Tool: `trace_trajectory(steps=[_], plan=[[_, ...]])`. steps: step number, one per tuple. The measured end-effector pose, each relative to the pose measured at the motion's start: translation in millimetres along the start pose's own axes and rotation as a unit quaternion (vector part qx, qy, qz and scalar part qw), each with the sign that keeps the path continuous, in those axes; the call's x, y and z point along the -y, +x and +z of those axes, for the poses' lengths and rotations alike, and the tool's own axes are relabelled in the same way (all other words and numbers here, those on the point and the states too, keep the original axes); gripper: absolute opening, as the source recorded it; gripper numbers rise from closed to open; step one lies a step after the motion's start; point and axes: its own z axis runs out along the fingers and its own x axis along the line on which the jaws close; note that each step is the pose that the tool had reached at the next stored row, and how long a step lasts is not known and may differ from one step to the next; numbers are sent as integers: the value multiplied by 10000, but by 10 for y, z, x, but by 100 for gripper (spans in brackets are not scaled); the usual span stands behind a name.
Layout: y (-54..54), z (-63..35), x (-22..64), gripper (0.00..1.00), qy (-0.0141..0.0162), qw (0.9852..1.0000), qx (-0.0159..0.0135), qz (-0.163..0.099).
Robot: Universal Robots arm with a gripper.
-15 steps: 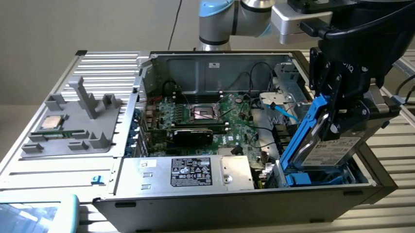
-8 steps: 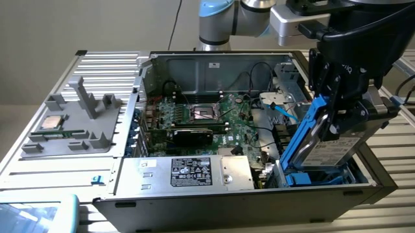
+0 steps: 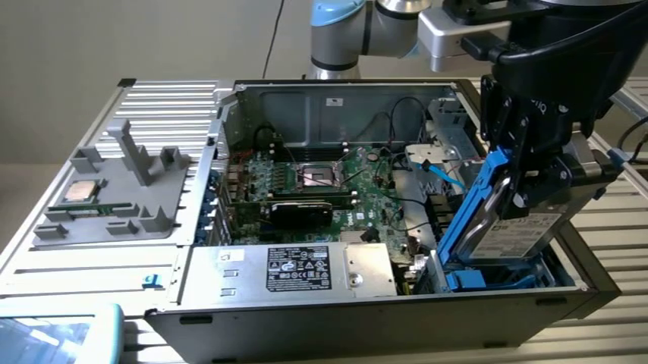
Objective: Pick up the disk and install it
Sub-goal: 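Insert the disk into the insertion slot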
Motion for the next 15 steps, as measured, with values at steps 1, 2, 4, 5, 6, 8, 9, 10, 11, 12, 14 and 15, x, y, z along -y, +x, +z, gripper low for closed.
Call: trace_trajectory(steps=[1, 2, 4, 5, 6, 8, 9, 10, 11, 12, 14, 15], plan=[[0, 2, -1, 37, 5, 10000, 0, 0], [-1, 4, -3, 37, 9, 10000, 0, 0], [-1, 11, -8, 37, 16, 10000, -1, 0], [-1, 15, -11, 37, 19, 10000, 0, 1], [-1, 20, -14, 37, 22, 10000, 1, 1], [-1, 27, -19, 37, 27, 10000, -1, 1], [-2, 30, -20, 37, 30, 10000, 0, 1], [-2, 34, -22, 37, 32, 10000, 0, 1], [-2, 39, -23, 37, 34, 10000, 0, 1], [-2, 42, -24, 37, 35, 10000, 0, 2], [-3, 51, -26, 37, 38, 10000, 0, 2], [-3, 55, -27, 37, 39, 10000, 0, 2]])
